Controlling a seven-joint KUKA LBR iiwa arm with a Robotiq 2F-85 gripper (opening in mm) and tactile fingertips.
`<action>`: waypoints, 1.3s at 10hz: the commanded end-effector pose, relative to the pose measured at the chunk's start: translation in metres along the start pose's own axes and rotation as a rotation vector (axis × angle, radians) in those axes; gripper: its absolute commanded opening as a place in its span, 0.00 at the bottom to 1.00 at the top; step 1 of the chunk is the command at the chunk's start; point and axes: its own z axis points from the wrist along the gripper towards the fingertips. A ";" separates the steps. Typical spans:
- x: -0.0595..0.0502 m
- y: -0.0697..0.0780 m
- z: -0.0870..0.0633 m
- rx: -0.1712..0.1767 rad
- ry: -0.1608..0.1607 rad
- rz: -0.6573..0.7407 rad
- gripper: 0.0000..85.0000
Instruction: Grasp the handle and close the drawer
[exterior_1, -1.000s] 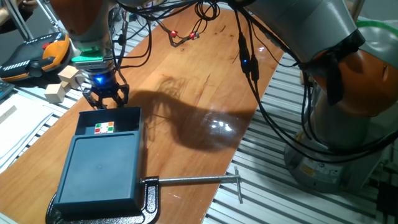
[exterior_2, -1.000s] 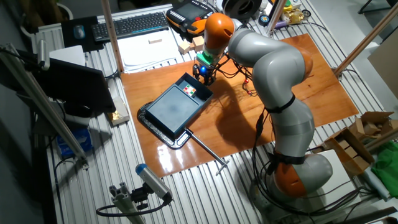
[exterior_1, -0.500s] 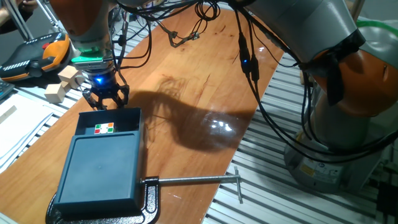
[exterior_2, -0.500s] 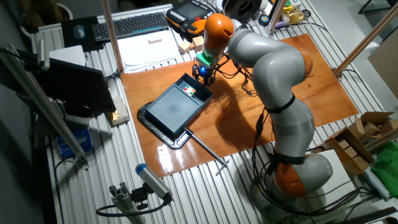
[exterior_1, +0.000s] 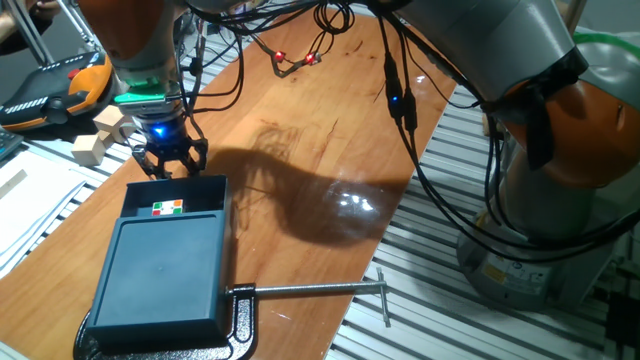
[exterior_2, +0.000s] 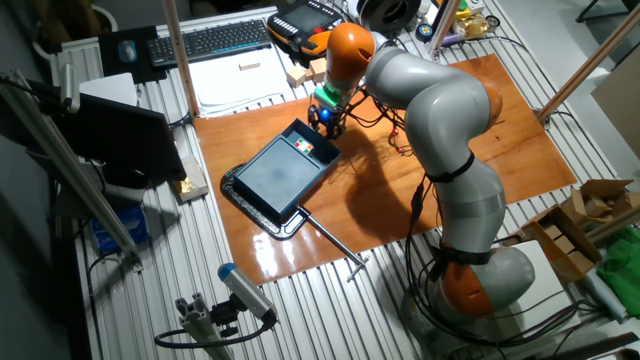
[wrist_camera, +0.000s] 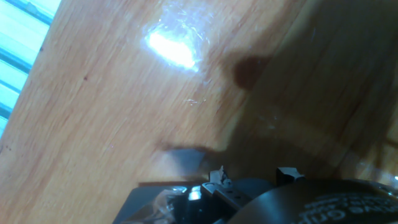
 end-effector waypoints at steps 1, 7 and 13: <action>0.001 0.000 0.000 0.002 -0.001 -0.003 0.02; 0.007 0.000 0.001 0.004 0.002 -0.006 0.02; 0.016 -0.001 0.003 0.002 -0.001 -0.004 0.02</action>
